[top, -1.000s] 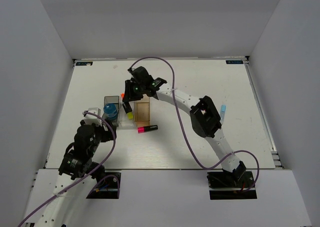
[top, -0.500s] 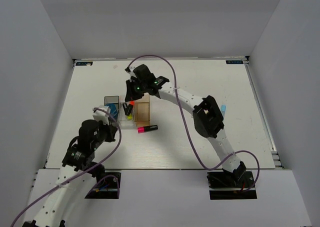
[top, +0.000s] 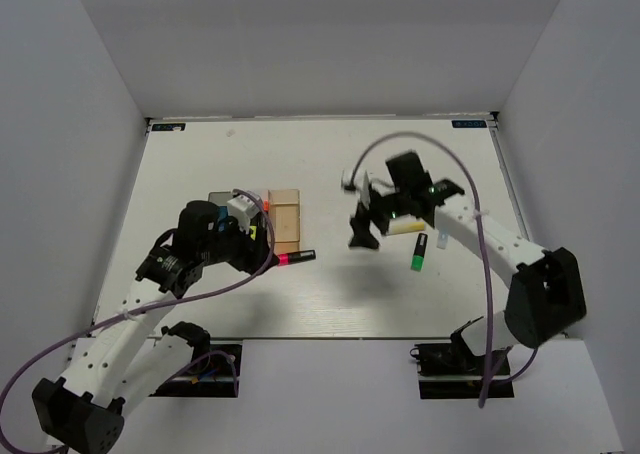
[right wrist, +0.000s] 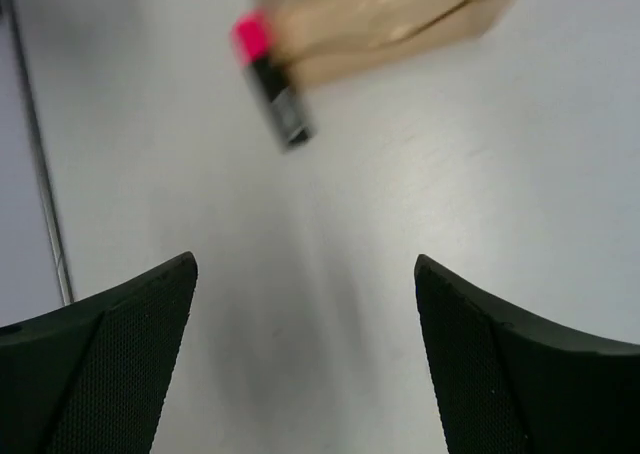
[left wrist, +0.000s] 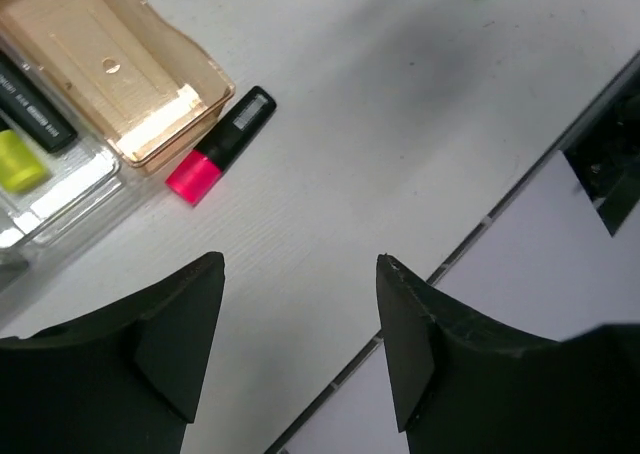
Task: Sort the stationery into containers
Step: Pick up the pen from the center of the board.
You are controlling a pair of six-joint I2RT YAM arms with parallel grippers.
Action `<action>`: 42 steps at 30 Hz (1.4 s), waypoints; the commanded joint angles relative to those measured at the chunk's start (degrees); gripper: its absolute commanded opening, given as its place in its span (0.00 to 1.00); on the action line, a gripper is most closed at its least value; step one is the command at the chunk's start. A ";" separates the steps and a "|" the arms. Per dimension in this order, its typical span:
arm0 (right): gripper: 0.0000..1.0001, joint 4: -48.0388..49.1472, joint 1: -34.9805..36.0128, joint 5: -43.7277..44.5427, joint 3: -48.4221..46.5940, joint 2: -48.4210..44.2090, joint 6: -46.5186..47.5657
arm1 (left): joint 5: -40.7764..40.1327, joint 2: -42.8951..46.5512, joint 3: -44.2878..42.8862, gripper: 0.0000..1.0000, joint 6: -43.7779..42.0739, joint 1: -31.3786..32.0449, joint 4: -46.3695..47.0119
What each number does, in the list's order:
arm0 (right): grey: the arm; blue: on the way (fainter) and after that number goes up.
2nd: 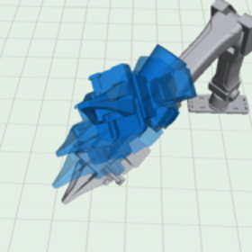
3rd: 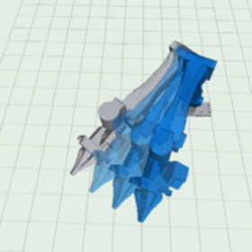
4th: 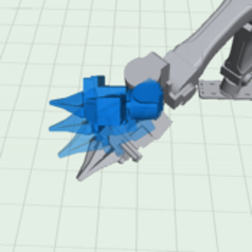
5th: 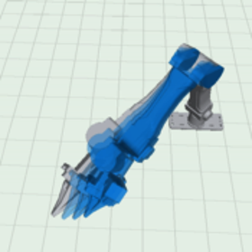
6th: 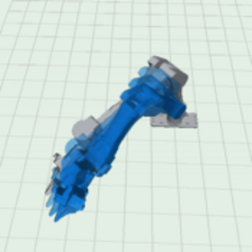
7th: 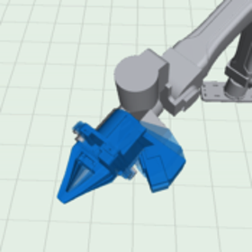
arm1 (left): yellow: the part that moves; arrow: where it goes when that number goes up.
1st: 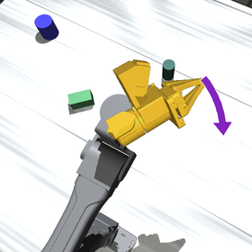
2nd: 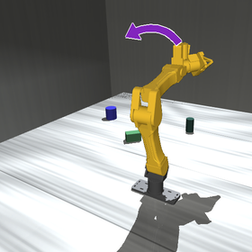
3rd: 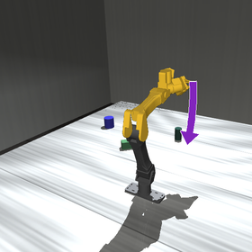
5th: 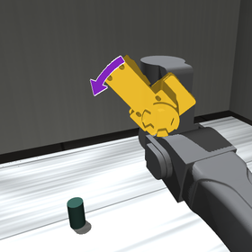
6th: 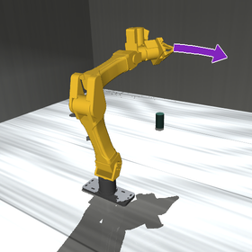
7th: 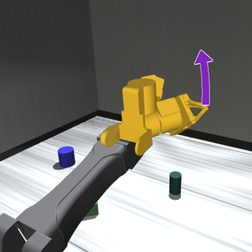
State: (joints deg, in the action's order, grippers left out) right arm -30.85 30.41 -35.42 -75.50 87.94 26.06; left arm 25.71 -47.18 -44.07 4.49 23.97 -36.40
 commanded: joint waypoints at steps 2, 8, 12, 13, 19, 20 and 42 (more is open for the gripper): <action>0.90 5.63 3.07 -5.88 22.85 -7.26 28.82 | -8.63 4.89 5.11 0.71 2.18 0.56 0.72; 0.77 16.06 5.17 -7.14 21.64 0.47 25.10 | -23.72 17.52 9.53 0.69 3.77 0.82 -2.27; 0.78 19.25 6.24 -3.87 17.76 6.88 22.71 | -33.34 25.18 13.30 0.75 4.56 0.47 -2.01; 0.78 19.60 6.67 -3.69 16.63 8.46 22.89 | -34.49 27.55 13.57 0.76 4.74 0.55 -1.74; 0.79 20.74 9.57 -1.06 13.37 14.88 23.86 | -38.63 33.20 15.77 0.82 4.65 0.56 -0.78; 0.78 21.09 9.92 -0.53 13.28 15.41 23.94 | -38.81 33.20 15.69 0.82 4.82 0.64 -0.95; 0.70 20.57 14.58 2.11 3.70 25.35 22.80 | -39.42 32.15 15.07 0.84 5.00 0.56 -1.92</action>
State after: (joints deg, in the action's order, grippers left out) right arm -10.41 44.10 -32.73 -69.78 112.27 49.01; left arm -12.64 -14.79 -28.73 9.06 24.51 -38.15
